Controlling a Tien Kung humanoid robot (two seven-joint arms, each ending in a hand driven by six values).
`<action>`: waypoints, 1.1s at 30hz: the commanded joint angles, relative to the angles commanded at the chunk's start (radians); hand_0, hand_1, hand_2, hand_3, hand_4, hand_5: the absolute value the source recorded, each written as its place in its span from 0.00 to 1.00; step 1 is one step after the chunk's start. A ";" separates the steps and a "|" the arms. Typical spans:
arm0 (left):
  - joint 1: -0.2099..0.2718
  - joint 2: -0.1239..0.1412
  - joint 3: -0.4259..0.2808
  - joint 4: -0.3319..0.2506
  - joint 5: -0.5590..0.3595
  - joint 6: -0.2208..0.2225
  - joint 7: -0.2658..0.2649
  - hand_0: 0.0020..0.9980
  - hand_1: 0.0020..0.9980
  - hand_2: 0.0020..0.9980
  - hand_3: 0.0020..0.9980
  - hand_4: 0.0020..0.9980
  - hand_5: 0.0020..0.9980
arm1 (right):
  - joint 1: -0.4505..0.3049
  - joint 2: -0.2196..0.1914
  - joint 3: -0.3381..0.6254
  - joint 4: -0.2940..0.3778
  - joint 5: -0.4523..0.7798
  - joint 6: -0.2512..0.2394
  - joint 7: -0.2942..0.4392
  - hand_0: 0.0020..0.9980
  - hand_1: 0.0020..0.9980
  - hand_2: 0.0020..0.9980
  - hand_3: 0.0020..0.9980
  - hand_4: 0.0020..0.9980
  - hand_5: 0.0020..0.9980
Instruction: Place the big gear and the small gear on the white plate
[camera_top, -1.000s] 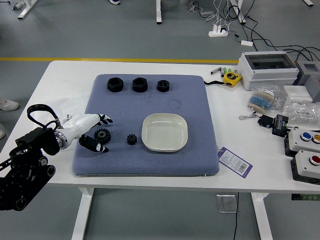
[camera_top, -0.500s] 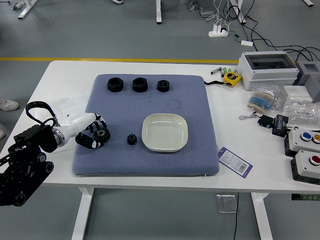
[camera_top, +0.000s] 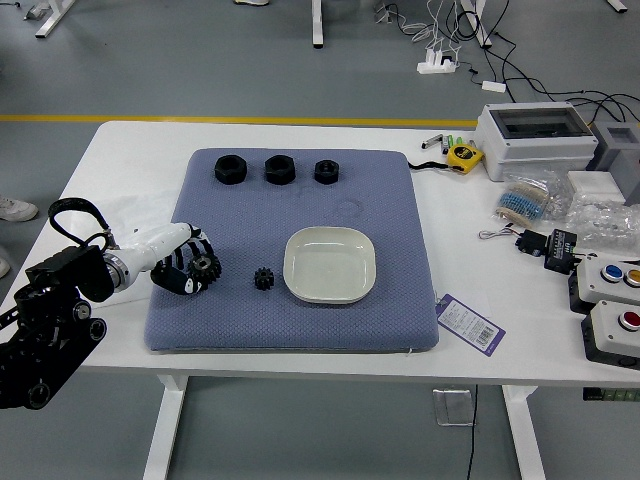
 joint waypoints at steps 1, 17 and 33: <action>0.001 0.000 -0.003 -0.004 -0.002 0.001 0.000 0.34 0.39 0.44 0.54 0.50 0.01 | 0.000 0.000 0.000 0.000 0.000 0.000 0.000 0.69 0.66 0.75 0.61 0.82 0.73; -0.073 -0.042 0.095 -0.170 -0.045 0.025 -0.001 0.35 0.40 0.45 0.54 0.48 0.00 | 0.002 0.001 0.004 0.000 -0.006 -0.002 -0.003 0.69 0.66 0.74 0.61 0.82 0.73; -0.205 -0.208 0.220 0.007 -0.052 0.064 0.028 0.45 0.60 0.65 0.61 0.91 0.26 | 0.009 0.001 0.028 0.005 -0.053 -0.011 -0.016 0.69 0.66 0.74 0.61 0.82 0.73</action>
